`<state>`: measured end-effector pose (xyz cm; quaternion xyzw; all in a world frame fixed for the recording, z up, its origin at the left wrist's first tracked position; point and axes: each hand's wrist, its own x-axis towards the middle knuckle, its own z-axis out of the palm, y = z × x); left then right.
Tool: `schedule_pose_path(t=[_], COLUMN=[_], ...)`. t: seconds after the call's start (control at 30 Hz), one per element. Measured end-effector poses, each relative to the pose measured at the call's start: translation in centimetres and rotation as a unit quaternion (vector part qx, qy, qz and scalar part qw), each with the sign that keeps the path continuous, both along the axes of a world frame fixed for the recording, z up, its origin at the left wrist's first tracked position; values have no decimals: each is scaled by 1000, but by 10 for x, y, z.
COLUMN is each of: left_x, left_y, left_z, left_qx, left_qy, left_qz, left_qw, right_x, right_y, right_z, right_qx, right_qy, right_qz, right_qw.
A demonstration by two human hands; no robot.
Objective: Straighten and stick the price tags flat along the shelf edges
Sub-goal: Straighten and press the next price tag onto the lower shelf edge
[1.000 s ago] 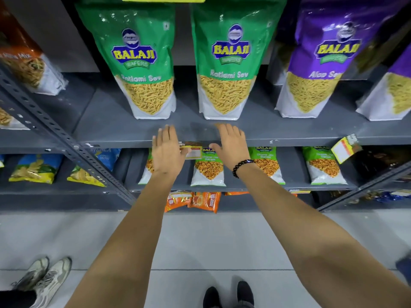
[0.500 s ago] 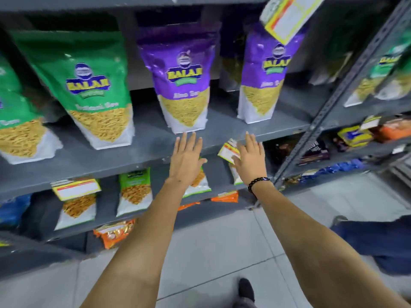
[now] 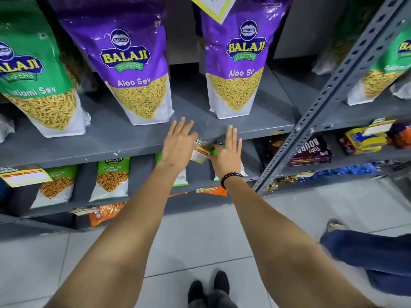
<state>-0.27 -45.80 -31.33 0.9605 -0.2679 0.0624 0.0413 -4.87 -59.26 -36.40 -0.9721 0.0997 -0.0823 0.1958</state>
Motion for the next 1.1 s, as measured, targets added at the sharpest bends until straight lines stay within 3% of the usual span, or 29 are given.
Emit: schedule_pose_path(t=[0.2, 0.5, 0.63, 0.8, 1.1], left_x=[6, -18, -21, -17, -15], left_y=[-4, -5, -11, -15, -13], left_z=[-4, -13, -27, -30, -8], left_qx=[-28, -165, -173, -154, -154], left_qy=[8, 24, 51, 22, 45], left_qz=[26, 85, 117, 157, 150], left_qw=[999, 982, 977, 975, 976], right_x=[7, 11, 21, 27, 32], right_y=[0, -39, -47, -43, -42], right_z=[-8, 19, 24, 23, 35], right_qx=[52, 31, 18, -12, 15], right_qy=[-43, -27, -1, -13, -17], right_qz=[-35, 96, 122, 125, 112], right_qw=[997, 995, 992, 992, 993])
